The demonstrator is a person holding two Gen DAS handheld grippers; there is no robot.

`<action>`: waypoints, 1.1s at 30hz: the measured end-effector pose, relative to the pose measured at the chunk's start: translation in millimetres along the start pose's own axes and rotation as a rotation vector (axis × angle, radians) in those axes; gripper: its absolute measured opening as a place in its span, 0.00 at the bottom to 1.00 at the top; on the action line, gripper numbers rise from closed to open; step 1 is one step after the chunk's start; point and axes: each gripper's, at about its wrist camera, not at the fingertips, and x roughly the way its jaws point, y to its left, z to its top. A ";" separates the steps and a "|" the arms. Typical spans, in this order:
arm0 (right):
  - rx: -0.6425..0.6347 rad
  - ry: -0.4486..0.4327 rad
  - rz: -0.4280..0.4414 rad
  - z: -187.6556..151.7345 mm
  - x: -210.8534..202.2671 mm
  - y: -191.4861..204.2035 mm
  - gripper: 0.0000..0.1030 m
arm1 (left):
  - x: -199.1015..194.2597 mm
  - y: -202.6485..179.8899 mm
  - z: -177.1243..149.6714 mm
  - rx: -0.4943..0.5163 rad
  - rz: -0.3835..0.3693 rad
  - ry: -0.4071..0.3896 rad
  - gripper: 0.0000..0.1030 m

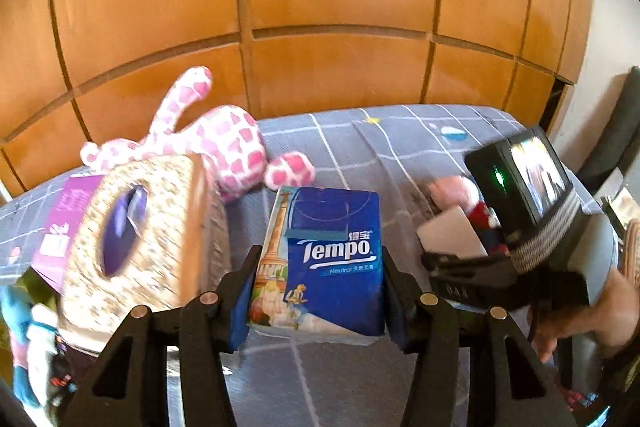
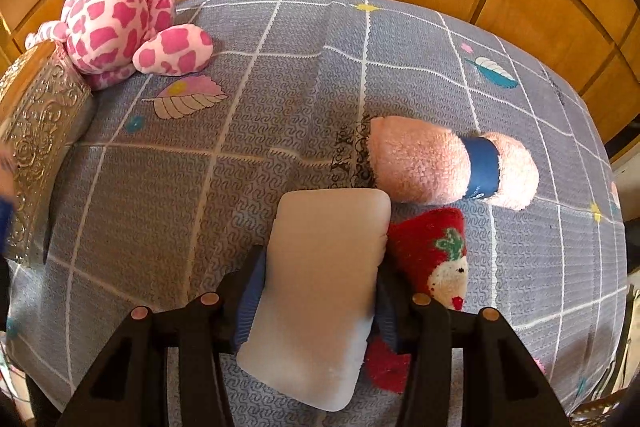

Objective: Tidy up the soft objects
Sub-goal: 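Carry the Tempo pack toward the gold tray with the left tool while the right tool holds the white block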

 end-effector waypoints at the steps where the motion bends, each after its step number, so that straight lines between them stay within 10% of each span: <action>1: -0.004 -0.002 -0.004 -1.5 -1.0 0.9 0.49 | -2.3 5.9 4.1 -0.009 0.005 -0.001 0.52; 16: -0.068 -0.023 -0.048 -5.4 -6.0 9.4 0.49 | -24.5 169.0 42.7 -0.370 0.187 -0.001 0.52; 33: -0.129 -0.042 -0.092 -14.3 -13.8 25.2 0.49 | -141.3 337.8 -73.3 -0.737 0.379 -0.001 0.52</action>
